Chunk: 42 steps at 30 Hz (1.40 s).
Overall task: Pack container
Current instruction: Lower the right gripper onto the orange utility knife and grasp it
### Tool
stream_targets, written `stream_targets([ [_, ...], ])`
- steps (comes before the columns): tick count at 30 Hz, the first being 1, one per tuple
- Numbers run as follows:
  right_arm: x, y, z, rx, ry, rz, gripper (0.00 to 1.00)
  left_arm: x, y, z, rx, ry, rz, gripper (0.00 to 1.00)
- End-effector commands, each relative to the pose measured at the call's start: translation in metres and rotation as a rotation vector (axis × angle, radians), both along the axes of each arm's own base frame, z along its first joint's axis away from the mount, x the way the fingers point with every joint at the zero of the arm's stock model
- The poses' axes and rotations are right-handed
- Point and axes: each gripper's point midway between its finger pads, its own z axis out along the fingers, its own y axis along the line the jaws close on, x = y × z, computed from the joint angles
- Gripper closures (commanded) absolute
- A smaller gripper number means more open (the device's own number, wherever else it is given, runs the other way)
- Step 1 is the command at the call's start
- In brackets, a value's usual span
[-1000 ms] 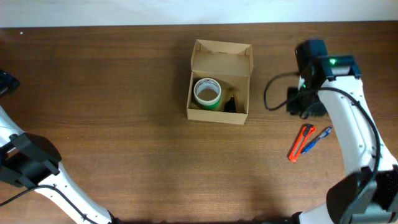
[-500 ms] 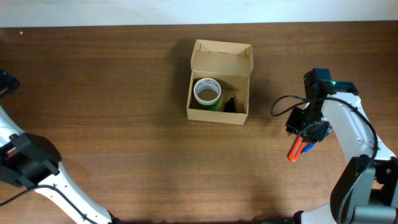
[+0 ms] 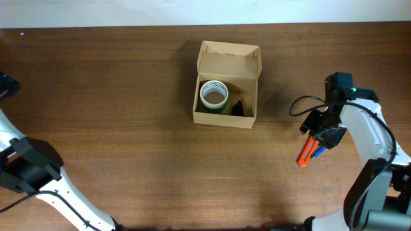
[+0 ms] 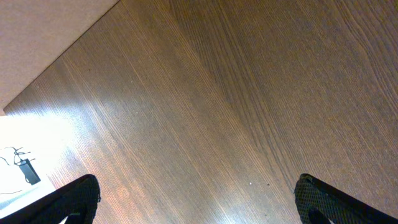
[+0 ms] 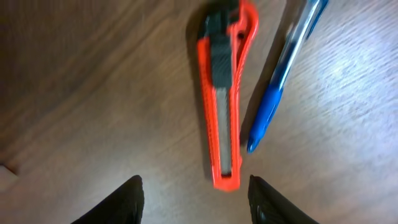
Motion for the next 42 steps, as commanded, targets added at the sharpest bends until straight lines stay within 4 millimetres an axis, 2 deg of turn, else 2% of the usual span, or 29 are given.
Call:
stream_targets([
  [1,-0.001,-0.005,0.000,0.007,-0.010,0.007,0.44,-0.003,-0.001,0.009,0.008,-0.021,0.016,0.00],
  [13,0.003,-0.002,-0.032,0.051,0.048,0.073,0.44,-0.003,-0.001,0.009,0.008,-0.021,0.015,0.00],
  [19,0.009,-0.004,-0.041,0.060,0.043,0.067,0.43,-0.003,-0.001,0.009,0.008,-0.021,0.016,0.00],
  [30,-0.001,-0.017,-0.052,0.080,0.069,0.029,0.43,-0.003,-0.001,0.009,0.008,-0.021,0.016,0.00],
  [38,-0.013,-0.014,-0.067,0.086,0.087,0.025,0.43,-0.003,-0.001,0.009,0.008,-0.021,0.016,0.00],
  [42,-0.012,-0.013,-0.070,0.091,0.074,0.026,0.43,-0.003,-0.001,0.009,0.008,-0.021,0.016,0.00],
])
